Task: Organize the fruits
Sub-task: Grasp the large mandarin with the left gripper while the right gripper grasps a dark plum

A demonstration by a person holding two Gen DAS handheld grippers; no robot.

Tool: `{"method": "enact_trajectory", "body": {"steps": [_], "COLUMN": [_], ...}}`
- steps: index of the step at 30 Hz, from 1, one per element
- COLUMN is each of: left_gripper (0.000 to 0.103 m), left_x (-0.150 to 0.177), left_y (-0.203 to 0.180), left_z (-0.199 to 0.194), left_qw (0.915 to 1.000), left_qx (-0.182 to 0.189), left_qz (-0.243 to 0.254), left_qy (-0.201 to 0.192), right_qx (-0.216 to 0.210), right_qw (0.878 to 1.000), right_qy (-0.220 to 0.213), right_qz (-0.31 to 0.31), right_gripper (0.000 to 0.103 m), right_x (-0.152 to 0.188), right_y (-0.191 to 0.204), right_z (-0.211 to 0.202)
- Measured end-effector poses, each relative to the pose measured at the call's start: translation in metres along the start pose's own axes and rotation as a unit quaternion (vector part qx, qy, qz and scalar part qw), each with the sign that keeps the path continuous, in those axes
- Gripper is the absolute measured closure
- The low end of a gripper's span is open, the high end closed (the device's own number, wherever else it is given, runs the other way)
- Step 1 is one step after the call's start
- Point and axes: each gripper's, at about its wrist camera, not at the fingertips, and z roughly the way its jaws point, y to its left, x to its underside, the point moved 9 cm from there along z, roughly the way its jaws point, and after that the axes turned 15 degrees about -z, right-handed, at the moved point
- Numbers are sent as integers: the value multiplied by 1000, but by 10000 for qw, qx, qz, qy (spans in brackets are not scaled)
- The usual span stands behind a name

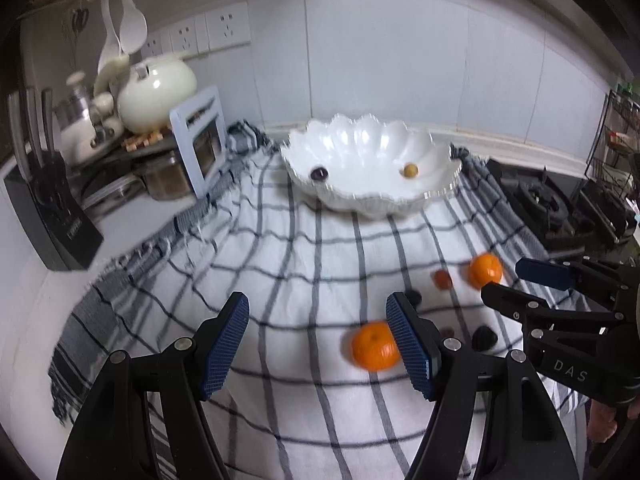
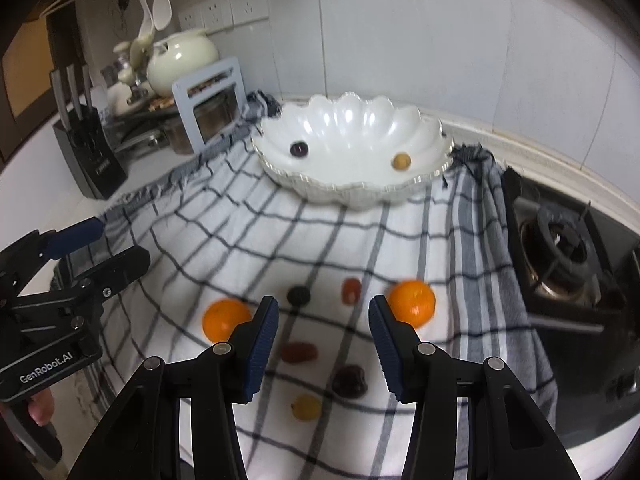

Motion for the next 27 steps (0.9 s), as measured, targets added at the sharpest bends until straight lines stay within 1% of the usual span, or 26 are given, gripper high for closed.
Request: {"method": "enact_trajectory", "body": {"steps": [5,9,20,27], "left_gripper": [32,32,32,32], "left_x": [23,34,53,56], "left_y": [-3,-6,-12,-18], "left_z": [10,14,30,47], "left_qw": [9997,9994,9984,9976], "left_qx": [83,134,234,277], "left_qz": [6,41,30,25], "left_qy": [247,313,512,636], "right_qx": [-44,-119,-178,-203], "right_qw": [9999,9996,9984,9979], "right_qy": [156,226,461,532], "right_qz": [55,110,277,293], "right_gripper": [55,55,55,55], "right_x": [22,35,61,66], "right_y": [1,3,-2,-5], "right_z": [6,8,23,33]}}
